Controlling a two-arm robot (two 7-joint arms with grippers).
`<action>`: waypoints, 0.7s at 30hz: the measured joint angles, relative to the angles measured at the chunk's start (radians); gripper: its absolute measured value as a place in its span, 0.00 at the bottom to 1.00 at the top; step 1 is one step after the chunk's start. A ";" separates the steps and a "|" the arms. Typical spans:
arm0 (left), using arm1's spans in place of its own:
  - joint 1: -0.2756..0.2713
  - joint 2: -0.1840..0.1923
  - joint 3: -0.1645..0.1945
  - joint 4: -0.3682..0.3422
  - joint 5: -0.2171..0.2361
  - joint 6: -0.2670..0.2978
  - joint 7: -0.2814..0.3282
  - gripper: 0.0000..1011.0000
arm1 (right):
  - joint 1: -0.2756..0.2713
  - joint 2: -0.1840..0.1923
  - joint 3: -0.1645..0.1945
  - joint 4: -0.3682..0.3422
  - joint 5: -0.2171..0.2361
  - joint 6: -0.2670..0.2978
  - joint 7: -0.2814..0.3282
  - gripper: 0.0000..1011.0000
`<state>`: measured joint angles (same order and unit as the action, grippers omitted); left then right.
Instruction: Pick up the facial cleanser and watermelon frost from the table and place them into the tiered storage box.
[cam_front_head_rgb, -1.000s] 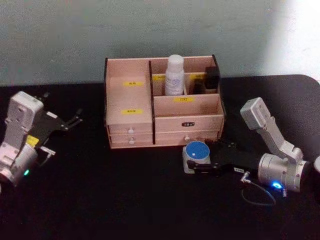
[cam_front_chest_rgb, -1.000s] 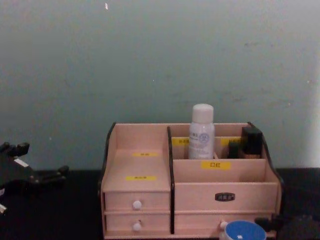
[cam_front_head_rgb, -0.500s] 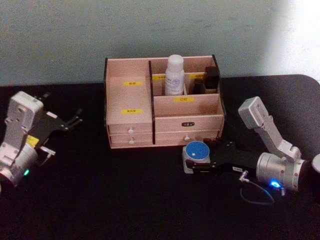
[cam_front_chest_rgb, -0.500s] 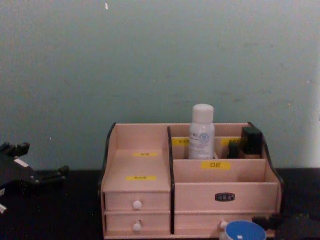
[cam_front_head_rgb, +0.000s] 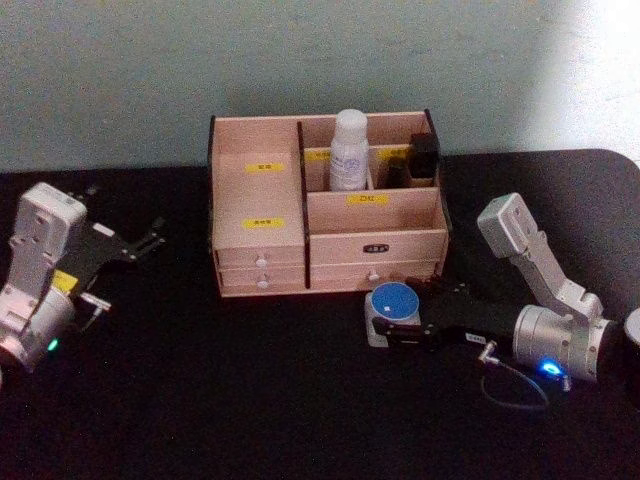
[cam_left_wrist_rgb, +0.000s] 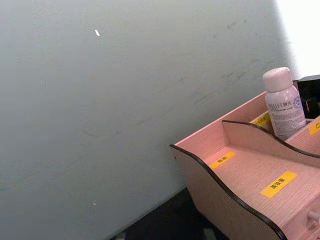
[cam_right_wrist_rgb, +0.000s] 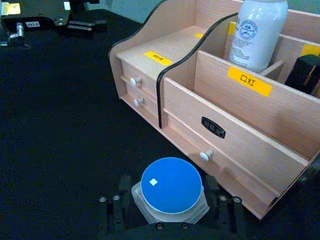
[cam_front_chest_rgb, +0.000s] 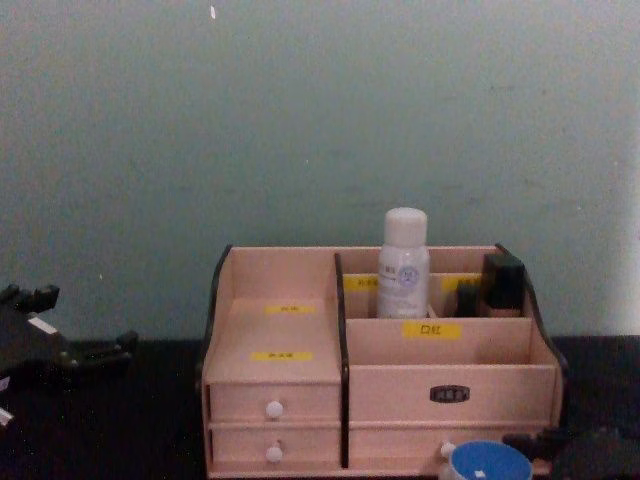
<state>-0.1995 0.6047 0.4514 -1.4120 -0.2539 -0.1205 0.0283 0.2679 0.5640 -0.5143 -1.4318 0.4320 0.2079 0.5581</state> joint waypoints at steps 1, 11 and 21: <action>0.000 0.000 0.000 0.000 0.000 0.000 0.000 0.99 | 0.000 0.000 0.000 0.000 0.000 0.000 0.000 0.91; 0.000 0.000 0.000 0.000 0.000 0.000 0.000 0.99 | -0.001 0.000 0.001 -0.001 0.001 0.000 0.000 0.71; 0.000 0.000 0.000 0.000 0.000 0.000 0.000 0.99 | -0.001 0.000 0.001 -0.001 0.001 0.000 0.000 0.71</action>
<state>-0.1995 0.6047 0.4514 -1.4120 -0.2539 -0.1205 0.0283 0.2672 0.5640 -0.5135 -1.4328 0.4333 0.2080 0.5585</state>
